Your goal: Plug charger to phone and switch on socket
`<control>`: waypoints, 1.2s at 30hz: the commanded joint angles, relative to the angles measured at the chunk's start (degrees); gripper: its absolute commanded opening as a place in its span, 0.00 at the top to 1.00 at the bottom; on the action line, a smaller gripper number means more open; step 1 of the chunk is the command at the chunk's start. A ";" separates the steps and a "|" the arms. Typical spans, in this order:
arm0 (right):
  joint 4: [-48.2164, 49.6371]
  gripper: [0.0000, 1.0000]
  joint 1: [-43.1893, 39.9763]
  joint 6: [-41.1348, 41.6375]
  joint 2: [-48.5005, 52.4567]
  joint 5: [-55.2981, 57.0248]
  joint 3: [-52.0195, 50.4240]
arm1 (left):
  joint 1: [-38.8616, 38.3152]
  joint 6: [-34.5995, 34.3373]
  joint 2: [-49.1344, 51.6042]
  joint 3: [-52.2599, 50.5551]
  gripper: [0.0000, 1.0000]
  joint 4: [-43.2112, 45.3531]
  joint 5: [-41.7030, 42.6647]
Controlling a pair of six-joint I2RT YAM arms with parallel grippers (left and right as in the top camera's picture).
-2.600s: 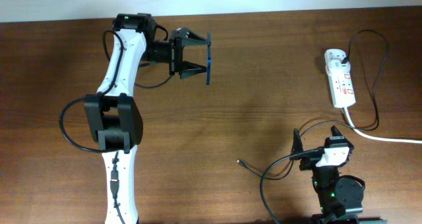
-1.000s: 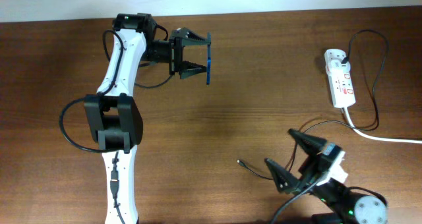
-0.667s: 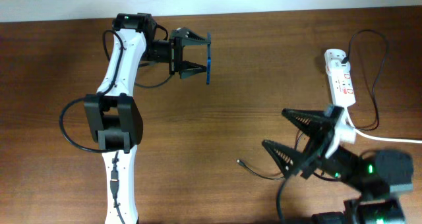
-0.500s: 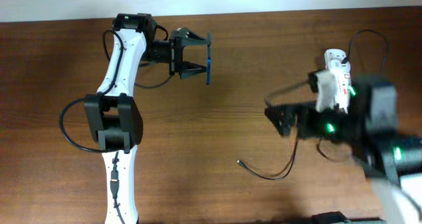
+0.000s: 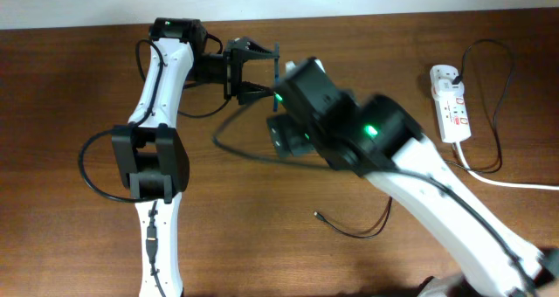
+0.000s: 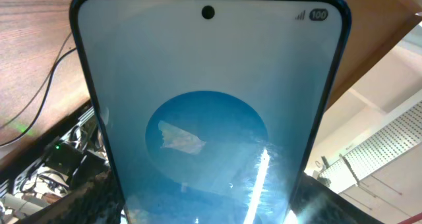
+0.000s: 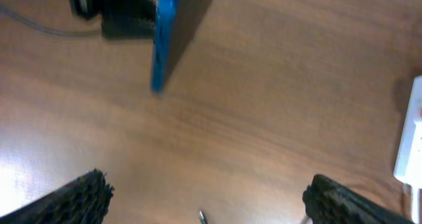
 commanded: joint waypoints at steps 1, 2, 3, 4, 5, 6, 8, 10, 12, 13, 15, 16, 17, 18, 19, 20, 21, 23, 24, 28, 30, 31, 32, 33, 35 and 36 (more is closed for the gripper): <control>-1.18 0.02 0.11 3.48 8.68 -0.94 11.21 | 0.22 0.48 0.02 1.53 0.27 -0.15 2.75; -0.76 0.02 0.11 4.22 10.34 -0.87 12.98 | 0.22 0.48 0.02 1.53 0.27 -0.13 2.75; 0.63 0.02 0.09 6.05 11.15 -0.85 13.11 | 0.22 0.48 0.02 1.53 0.27 -0.15 2.75; 1.92 0.02 0.07 7.96 11.89 -0.59 13.11 | 0.22 0.48 0.02 1.53 0.27 -0.15 2.75; 3.63 0.02 0.07 9.29 12.66 -0.44 13.11 | 0.22 0.48 0.02 1.53 0.27 -0.15 2.75; 5.38 0.01 0.15 9.68 13.46 -0.39 13.11 | 0.22 0.48 0.02 1.53 0.27 -0.17 2.75; 5.75 0.00 0.15 11.78 14.40 2.03 13.11 | 0.22 0.48 0.02 1.53 0.26 -1.07 2.75; 6.16 0.24 0.15 14.14 15.47 4.33 13.05 | 0.22 0.48 0.02 1.53 0.27 -1.18 2.75; 6.19 0.30 0.15 14.14 16.31 6.73 13.05 | 0.22 -0.02 0.02 1.53 0.27 -1.18 2.75; 6.21 0.32 0.15 14.14 16.31 6.93 13.05 | 0.22 -0.68 0.02 1.53 0.27 -1.18 2.75; 6.34 0.40 0.15 14.14 16.31 7.13 13.05 | 0.24 -1.33 0.02 1.53 0.26 -1.18 2.75; 6.25 0.50 0.15 14.12 16.46 7.15 13.05 | 0.22 -1.97 0.02 1.53 0.26 -1.18 2.75; 6.25 0.53 0.15 14.14 17.03 7.13 13.05 | 0.24 -2.14 0.02 1.53 0.26 -1.18 2.75; 6.23 0.53 0.15 14.14 17.53 7.15 13.05 | 0.24 -2.14 0.02 1.53 0.26 -1.18 2.75; 6.23 0.53 0.15 14.12 17.97 7.15 13.05 | 0.22 -2.14 0.02 1.53 0.26 -1.18 2.75; 6.25 0.55 0.15 14.12 18.21 7.34 13.05 | 0.24 -2.14 0.02 1.53 0.26 -1.18 2.75; 6.25 0.58 0.15 14.14 18.21 8.28 13.05 | 0.24 -2.16 0.02 1.53 0.26 -1.18 2.75; 6.23 0.63 0.15 14.12 18.21 9.99 13.05 | 0.24 -3.02 0.02 1.53 0.26 -1.18 2.75; 6.23 0.65 0.15 14.12 18.21 10.08 13.05 | 0.24 -3.04 0.02 1.53 0.26 -1.18 2.75; 6.73 0.70 0.15 14.14 18.21 10.10 13.05 | 0.24 -3.08 0.02 1.53 0.25 -1.18 2.75; 7.19 0.72 0.15 14.14 18.21 10.12 13.05 | 0.24 -3.45 0.02 1.53 0.25 -1.18 2.75; 7.56 0.72 0.15 14.14 18.21 10.14 13.05 | 0.22 -3.50 0.02 1.53 0.25 -1.18 2.75; 7.69 0.75 0.15 14.16 18.21 10.12 13.05 | 0.24 -3.50 0.02 1.53 0.25 -1.18 2.75; 7.63 0.76 0.15 14.16 18.21 10.10 13.05 | 0.24 -3.76 0.02 1.53 0.25 -1.18 2.75; 7.54 0.76 0.15 14.19 18.21 10.10 13.05 | 0.24 -5.22 0.02 1.53 0.25 -1.18 2.75; 7.52 0.80 0.15 14.36 18.21 10.10 13.05 | 0.24 -5.22 0.02 1.53 0.25 -1.18 2.75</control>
